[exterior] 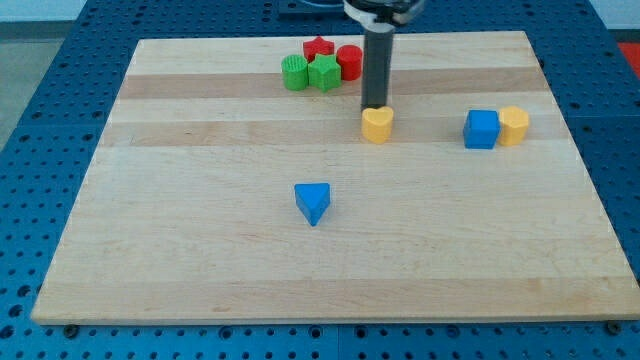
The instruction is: Push the yellow heart into the bottom left of the blue cube
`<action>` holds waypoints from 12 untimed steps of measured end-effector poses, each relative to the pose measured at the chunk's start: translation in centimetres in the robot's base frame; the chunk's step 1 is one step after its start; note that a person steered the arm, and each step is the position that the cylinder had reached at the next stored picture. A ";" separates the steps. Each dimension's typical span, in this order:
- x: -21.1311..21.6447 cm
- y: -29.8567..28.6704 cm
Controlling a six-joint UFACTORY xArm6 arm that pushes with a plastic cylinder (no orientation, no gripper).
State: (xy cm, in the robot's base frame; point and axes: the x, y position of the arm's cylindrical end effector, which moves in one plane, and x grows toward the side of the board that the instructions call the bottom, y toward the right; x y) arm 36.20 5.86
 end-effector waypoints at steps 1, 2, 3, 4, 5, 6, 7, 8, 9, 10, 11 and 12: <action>1.8 1.1; 1.7 1.4; 1.7 -2.0; 1.7 -4.3; 2.9 -4.8; 3.4 -3.6; 3.4 -2.6; 3.4 -1.6; 3.4 2.5; 3.4 7.1; 3.4 9.5; 3.4 7.9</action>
State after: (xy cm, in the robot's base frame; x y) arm 39.65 13.74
